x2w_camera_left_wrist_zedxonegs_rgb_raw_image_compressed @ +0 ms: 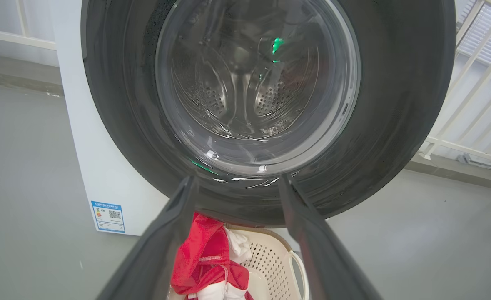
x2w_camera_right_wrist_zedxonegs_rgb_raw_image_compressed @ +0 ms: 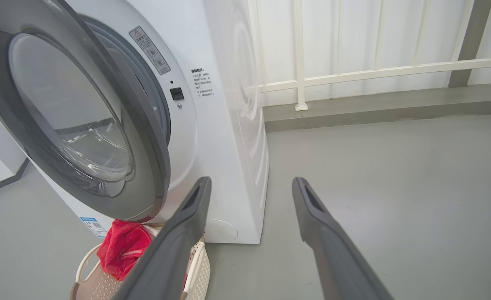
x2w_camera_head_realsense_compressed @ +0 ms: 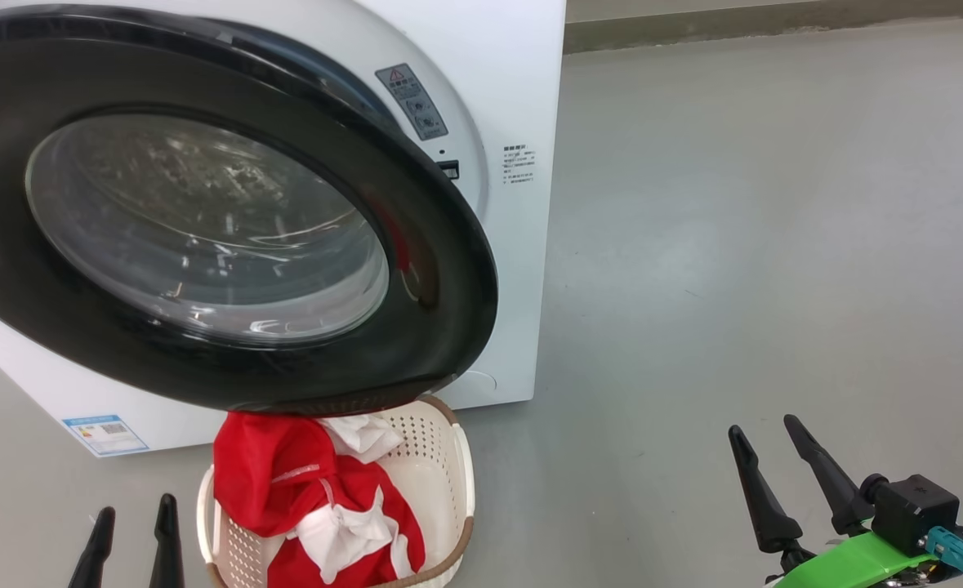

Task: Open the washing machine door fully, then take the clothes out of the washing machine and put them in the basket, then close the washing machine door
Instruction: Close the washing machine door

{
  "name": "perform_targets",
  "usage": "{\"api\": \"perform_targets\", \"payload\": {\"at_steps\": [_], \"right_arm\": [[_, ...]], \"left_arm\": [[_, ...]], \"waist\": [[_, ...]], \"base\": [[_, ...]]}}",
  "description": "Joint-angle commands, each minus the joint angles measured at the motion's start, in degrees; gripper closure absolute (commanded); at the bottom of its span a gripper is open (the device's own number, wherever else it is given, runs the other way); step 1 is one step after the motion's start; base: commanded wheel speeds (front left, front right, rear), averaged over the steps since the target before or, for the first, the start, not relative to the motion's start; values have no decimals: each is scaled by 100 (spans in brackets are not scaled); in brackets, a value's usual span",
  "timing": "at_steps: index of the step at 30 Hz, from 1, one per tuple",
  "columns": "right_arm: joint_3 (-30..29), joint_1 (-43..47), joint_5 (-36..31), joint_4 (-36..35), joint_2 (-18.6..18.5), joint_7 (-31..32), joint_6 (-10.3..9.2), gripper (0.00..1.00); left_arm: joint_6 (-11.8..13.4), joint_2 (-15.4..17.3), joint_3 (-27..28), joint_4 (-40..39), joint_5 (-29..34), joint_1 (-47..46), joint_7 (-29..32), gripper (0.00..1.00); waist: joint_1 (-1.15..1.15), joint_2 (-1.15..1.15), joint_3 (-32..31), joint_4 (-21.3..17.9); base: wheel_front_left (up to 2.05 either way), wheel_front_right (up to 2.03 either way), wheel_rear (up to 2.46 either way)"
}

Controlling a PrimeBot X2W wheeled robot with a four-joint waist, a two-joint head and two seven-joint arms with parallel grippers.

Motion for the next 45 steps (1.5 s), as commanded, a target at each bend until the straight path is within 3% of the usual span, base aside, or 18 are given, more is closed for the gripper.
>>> {"api": "perform_targets", "payload": {"at_steps": [1,10,28,29,30,31,32,33,45], "right_arm": [[99,-39,-22,-158,-81,-37,36,0],[75,-21,-39,-178,-58,-37,36,0],[20,-30,-50,-234,-12,-37,36,0],[46,-34,-34,-239,-8,-37,36,3],[72,-39,-19,-245,-5,-37,36,52],[101,-54,-2,-254,0,-37,36,68],[135,-76,14,-263,2,-37,36,95],[164,-101,28,-268,4,-37,36,100],[719,-841,116,-153,99,-37,36,100]], "left_arm": [[-32,17,255,-208,126,-53,-70,0],[-32,-208,319,-329,561,96,-70,0],[-32,-303,287,-277,687,129,-70,0],[-32,-305,268,-279,694,126,-70,0],[-32,-308,250,-286,697,120,-70,0],[-32,-311,230,-291,695,117,-70,0],[-32,-315,205,-297,696,117,-70,0],[-32,-320,174,-305,699,121,-70,0],[-32,-372,-113,-355,636,-34,-70,0]], "waist": [[0,0,-8,1],[0,0,-26,-10],[0,0,-21,87],[0,0,-24,115],[0,0,-28,156],[0,0,-27,197],[0,0,-28,239],[0,0,-27,285],[0,0,218,1004]], "base": [[0,0,0],[0,0,0],[0,0,0],[0,0,0],[0,0,0],[0,0,0],[0,0,0],[0,0,0],[0,0,0]]}}
